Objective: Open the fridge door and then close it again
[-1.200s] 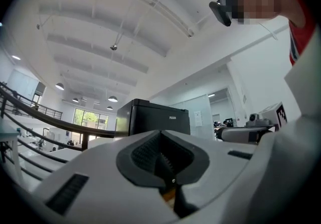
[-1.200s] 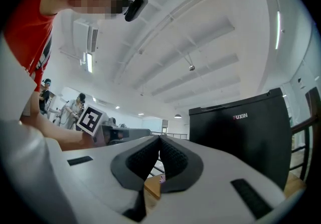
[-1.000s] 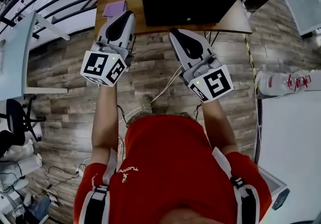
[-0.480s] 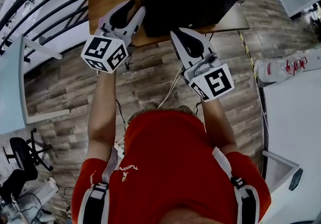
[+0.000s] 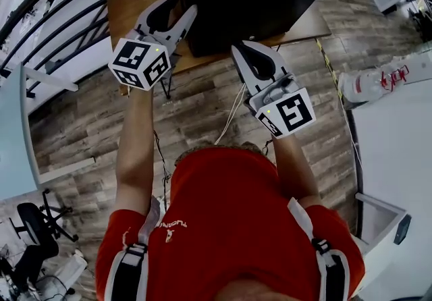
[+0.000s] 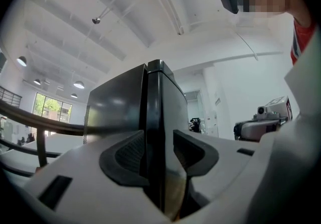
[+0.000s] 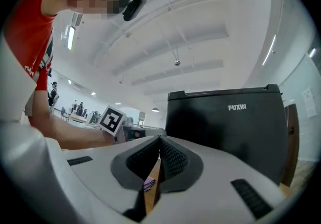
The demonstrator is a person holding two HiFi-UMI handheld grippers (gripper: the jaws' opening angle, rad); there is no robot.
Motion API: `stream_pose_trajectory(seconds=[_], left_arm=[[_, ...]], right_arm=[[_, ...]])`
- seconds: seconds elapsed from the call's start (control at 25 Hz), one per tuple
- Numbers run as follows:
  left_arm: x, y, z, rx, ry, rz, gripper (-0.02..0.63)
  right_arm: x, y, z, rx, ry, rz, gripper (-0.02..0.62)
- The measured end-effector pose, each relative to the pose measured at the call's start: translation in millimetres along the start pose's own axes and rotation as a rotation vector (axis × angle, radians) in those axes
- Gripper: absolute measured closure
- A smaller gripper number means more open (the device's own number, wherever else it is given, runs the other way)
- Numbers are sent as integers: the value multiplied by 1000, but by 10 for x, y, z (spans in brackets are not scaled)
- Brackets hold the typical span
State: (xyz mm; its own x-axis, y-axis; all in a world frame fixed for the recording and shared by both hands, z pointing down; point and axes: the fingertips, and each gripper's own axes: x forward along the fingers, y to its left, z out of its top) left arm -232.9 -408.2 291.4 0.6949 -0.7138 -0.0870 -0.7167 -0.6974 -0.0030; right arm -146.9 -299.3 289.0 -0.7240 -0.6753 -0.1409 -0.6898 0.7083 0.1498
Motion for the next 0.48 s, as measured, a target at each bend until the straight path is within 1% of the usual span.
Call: stream_pose_trajectory(seconds=[0.28,0.48], left_arm=[[148,-20,-53,19,18,-28,433],[160,-23,-47,19,2,-31,434]], right_arm=[[-48,-78,-27,3,20,-5,571],[-96,-69,-12,7,28,-4,571]])
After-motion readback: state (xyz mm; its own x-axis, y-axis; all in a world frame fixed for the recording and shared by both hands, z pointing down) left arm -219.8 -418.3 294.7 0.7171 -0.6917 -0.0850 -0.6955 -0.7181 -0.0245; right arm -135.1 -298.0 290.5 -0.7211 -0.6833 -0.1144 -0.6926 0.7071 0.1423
